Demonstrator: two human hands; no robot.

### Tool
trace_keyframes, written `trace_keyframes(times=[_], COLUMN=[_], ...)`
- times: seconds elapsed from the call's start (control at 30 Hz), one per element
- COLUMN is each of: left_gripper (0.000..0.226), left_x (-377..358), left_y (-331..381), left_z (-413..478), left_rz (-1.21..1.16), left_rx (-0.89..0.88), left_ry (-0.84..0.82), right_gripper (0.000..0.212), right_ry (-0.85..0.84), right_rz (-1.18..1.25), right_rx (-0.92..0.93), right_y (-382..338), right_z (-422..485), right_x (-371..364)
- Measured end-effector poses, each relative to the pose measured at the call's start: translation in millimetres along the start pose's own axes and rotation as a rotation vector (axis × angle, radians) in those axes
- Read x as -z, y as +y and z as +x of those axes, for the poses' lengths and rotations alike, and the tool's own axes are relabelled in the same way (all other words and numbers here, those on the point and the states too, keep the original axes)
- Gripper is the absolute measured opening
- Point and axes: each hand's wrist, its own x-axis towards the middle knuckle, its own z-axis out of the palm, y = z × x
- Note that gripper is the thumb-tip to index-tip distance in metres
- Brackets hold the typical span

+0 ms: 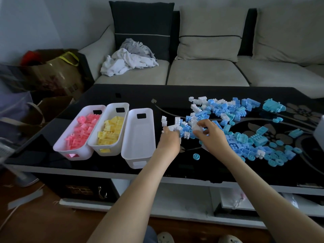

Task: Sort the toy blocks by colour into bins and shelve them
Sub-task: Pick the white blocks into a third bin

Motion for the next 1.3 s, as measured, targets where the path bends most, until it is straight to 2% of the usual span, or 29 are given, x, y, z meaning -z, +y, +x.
trace_keyframes(times=[0.13, 0.27, 0.57, 0.73, 0.87, 0.93, 1.07, 1.2, 1.3], left_gripper=[0.038, 0.034, 0.029, 0.015, 0.013, 0.012, 0.017, 0.021, 0.020], left_x=[1.2, -1.7, 4.5, 48.1, 104.6, 116.4, 101.3, 89.1, 88.4], left_y=[-0.5, 2.7, 10.1, 8.2, -27.4, -50.9, -68.3, -75.7, -80.1], left_z=[2.4, 3.9, 1.2, -6.9, -22.9, -27.7, -29.2, -29.6, -26.3], left_rz=[0.028, 0.029, 0.027, -0.178, -0.192, -0.141, 0.087, 0.144, 0.096], left_rx=[0.074, 0.097, 0.017, -0.005, 0.039, 0.099, 0.178, 0.151, 0.190], left_ry=[0.011, 0.024, 0.050, 0.234, 0.370, 0.313, 0.055, 0.098, 0.120], right_gripper=[0.025, 0.027, 0.026, 0.026, 0.025, 0.026, 0.028, 0.032, 0.046], right_ry=[-0.024, -0.021, -0.015, 0.054, 0.017, -0.063, -0.227, -0.324, -0.363], right_rz=[0.076, 0.001, -0.093, -0.053, -0.012, 0.007, 0.003, -0.002, -0.036], right_rx=[-0.054, -0.040, -0.001, 0.033, 0.168, 0.266, 0.448, 0.474, 0.454], right_y=[5.1, 5.7, 5.4, -11.9, -47.9, -66.6, -91.7, -98.9, -97.3], right_z=[-3.5, -4.1, 0.5, 5.2, 0.6, -6.0, -15.1, -14.2, -12.5], right_x=[1.3, 2.8, 5.5, 1.3, -12.7, -22.6, -46.6, -66.0, -72.9])
